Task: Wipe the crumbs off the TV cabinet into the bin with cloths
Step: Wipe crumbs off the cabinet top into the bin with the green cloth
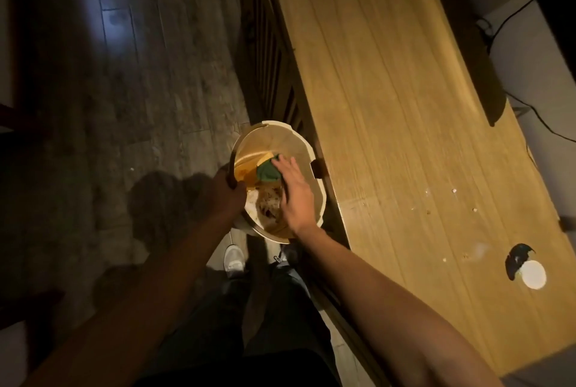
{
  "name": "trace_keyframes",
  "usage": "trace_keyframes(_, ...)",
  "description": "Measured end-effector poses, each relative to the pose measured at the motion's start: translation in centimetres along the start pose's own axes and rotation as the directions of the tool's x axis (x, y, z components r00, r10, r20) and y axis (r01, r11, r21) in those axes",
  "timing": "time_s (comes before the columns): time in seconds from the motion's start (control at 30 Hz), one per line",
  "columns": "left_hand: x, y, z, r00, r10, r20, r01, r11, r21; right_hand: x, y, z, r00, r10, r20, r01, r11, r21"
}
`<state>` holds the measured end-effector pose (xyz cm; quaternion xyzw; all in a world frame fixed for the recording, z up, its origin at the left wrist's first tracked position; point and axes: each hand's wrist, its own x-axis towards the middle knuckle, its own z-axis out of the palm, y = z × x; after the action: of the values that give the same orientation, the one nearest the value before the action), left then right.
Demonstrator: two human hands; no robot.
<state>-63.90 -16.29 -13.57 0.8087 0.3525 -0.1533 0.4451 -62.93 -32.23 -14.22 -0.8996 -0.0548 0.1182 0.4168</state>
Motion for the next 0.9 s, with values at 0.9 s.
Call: trace_keyframes(0.9, -4.4, -3.3, 2.3, 0.995, -0.089, 0.048, 0.085, 0.993, 0.086, -7.0, 3.9, -12.4, 0.876, 0.26, -0.407, -0.109, 0.927, 0.359)
